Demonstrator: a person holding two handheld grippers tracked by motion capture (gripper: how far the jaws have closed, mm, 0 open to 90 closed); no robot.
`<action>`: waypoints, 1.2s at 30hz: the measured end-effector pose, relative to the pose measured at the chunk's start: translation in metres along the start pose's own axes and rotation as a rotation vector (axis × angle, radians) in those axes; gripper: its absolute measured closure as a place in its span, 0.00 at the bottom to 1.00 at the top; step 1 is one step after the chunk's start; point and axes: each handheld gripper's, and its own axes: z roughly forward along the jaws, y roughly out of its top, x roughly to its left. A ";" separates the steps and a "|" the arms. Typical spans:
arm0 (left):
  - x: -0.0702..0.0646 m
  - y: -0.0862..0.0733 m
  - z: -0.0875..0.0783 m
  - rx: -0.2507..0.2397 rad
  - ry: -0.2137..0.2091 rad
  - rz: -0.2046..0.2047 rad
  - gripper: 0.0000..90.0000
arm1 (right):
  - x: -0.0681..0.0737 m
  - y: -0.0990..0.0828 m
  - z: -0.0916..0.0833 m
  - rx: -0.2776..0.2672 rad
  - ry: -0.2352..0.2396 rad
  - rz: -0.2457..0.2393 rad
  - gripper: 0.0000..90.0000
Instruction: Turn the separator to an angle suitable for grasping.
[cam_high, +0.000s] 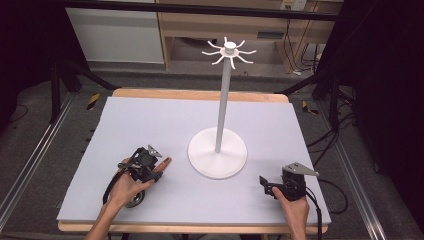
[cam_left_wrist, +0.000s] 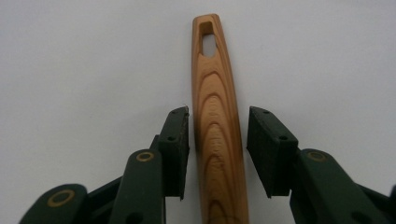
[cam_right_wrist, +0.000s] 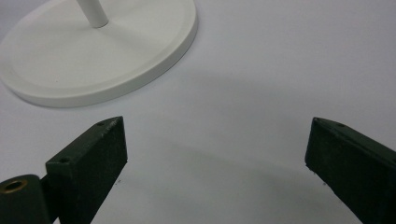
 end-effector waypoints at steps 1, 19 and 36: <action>0.000 0.000 0.000 0.000 0.000 0.000 0.67 | 0.000 0.000 0.000 0.000 0.000 0.000 0.07; 0.004 0.008 0.002 0.062 -0.036 -0.019 0.71 | 0.000 0.000 0.000 0.013 0.003 0.021 0.06; 0.004 0.012 0.002 0.084 -0.036 -0.039 0.75 | -0.003 0.001 0.000 0.014 0.001 0.014 0.06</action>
